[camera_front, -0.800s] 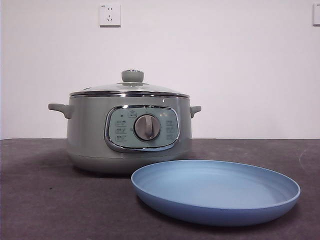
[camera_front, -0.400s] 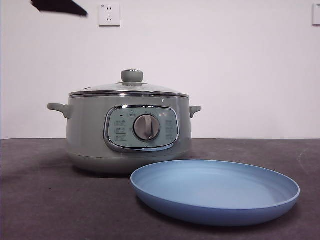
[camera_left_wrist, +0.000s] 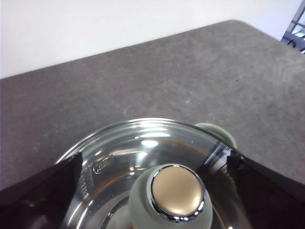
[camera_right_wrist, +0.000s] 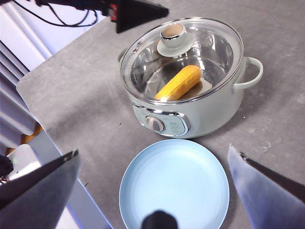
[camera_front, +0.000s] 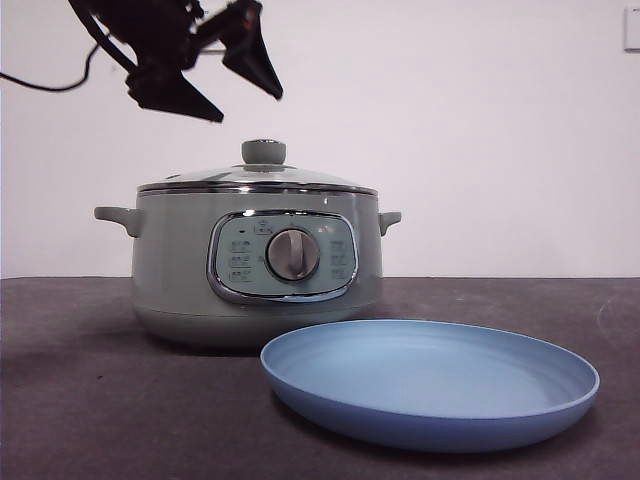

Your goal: Take the corn out from the steamer,put the corn on the plate,close the lid

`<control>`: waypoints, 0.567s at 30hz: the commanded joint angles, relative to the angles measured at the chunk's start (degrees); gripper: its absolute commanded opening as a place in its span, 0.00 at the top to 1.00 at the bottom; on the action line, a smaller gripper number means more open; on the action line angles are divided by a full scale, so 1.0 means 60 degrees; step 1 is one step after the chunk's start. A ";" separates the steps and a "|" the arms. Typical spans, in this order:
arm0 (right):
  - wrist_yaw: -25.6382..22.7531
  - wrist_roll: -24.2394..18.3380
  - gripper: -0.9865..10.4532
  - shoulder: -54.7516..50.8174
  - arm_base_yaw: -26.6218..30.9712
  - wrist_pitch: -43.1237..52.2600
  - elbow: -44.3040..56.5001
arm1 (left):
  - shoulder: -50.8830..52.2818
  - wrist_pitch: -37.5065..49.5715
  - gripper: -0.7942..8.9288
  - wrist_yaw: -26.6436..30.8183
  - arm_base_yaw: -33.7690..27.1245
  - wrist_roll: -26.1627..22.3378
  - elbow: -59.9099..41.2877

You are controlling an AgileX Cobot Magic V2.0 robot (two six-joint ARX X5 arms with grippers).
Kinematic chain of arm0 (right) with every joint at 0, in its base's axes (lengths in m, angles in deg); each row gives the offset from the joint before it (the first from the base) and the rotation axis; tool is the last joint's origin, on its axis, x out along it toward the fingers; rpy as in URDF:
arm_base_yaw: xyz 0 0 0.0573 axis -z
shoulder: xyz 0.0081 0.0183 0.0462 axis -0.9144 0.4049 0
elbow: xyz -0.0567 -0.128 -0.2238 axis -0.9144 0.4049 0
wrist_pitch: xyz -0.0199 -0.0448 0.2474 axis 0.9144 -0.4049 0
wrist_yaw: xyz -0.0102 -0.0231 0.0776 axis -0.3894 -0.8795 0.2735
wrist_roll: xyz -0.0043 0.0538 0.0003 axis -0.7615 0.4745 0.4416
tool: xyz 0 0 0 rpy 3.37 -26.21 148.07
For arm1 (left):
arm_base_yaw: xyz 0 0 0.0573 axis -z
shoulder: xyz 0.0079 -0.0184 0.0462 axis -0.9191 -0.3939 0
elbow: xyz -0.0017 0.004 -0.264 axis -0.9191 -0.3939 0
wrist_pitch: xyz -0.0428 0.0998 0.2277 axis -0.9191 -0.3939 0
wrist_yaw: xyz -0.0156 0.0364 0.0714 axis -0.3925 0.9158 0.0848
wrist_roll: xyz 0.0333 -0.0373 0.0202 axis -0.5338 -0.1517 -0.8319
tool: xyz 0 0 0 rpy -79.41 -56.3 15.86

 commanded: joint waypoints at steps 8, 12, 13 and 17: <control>0.0011 -0.0033 0.44 0.0033 -0.0025 -0.0087 -0.0015 | -0.0707 0.0525 0.38 0.0375 0.0404 -0.0124 0.0044; 0.0011 -0.0033 0.44 0.0080 -0.0025 -0.0179 -0.0015 | -0.0914 0.0528 0.38 0.0565 0.0550 -0.0124 0.0044; 0.0011 -0.0033 0.44 0.0102 -0.0025 -0.0230 -0.0015 | -0.0933 0.0528 0.38 0.0568 0.0568 -0.0124 0.0044; 0.0011 -0.0036 0.44 0.0189 -0.0025 -0.0306 -0.0015 | -0.0962 0.0557 0.38 0.0601 0.0612 -0.0120 0.0044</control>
